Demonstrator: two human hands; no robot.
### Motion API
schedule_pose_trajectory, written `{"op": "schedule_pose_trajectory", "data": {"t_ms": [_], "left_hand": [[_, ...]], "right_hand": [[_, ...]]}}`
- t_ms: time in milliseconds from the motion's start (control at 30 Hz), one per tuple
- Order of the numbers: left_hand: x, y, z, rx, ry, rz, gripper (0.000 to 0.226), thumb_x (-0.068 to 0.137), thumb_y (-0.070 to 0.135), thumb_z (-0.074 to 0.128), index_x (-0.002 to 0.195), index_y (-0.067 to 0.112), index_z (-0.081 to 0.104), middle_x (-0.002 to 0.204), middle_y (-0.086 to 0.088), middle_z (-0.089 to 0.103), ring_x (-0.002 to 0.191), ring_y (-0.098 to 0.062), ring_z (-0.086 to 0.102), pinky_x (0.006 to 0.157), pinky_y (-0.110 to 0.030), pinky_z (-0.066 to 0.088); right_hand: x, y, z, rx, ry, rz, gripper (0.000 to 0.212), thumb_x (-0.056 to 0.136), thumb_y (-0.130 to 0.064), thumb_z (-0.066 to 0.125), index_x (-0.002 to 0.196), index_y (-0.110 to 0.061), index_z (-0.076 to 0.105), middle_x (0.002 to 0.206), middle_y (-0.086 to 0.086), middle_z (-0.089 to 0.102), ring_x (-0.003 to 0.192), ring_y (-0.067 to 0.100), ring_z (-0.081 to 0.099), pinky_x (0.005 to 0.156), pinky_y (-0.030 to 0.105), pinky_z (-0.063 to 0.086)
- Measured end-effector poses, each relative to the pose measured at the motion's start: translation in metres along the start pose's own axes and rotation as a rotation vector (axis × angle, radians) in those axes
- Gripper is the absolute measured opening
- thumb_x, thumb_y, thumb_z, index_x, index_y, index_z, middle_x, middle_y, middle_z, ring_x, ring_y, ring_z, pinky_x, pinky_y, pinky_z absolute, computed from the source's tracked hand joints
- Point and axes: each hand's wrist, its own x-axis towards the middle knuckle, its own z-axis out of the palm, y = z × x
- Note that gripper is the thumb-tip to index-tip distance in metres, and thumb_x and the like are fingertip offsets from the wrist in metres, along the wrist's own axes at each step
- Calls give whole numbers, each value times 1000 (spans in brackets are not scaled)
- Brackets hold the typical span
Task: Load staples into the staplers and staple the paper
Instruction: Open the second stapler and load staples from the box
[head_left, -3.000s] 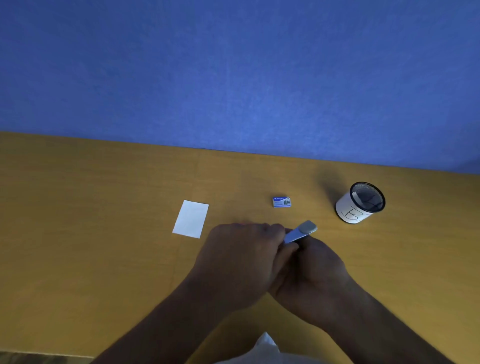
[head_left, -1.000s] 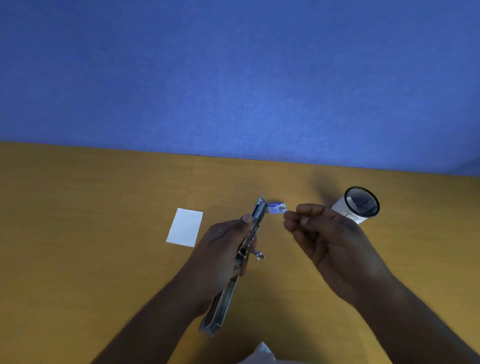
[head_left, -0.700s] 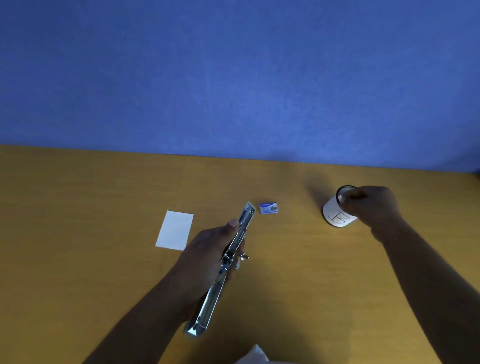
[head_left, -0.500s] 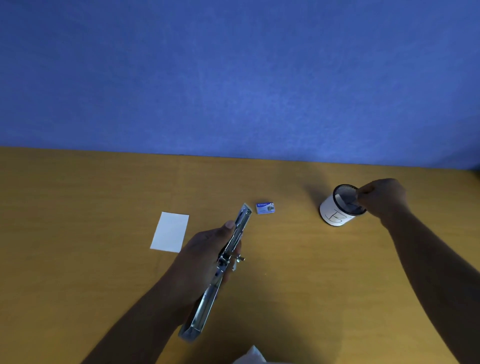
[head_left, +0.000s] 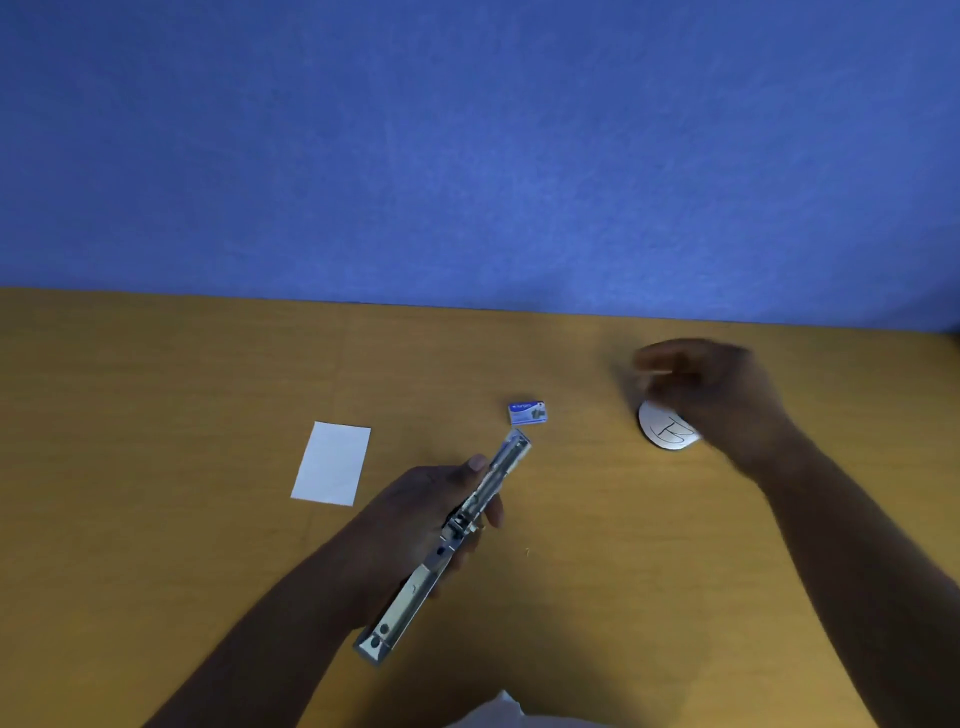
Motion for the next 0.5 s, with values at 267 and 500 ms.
{"op": "schedule_pose_trajectory", "data": {"t_ms": [267,500], "left_hand": [[-6,23,15,11,-159,20,56,96,62,46,92,13,73,55,0,55,36,-6,48,43,-19,40],[2,8,-1,96,-138,-91,52,97,62,42,103,21,72,98,-8,78,59,-17,66,51,-21,48]], "right_hand": [[-60,7,63,425,-597,-43,33,71,-3,78,104,2,73,91,7,76,83,15,68,74,26,55],[-70,48,52,353,-459,11,30,67,-11,81,92,4,76,90,22,74,81,28,64,71,33,54]]}}
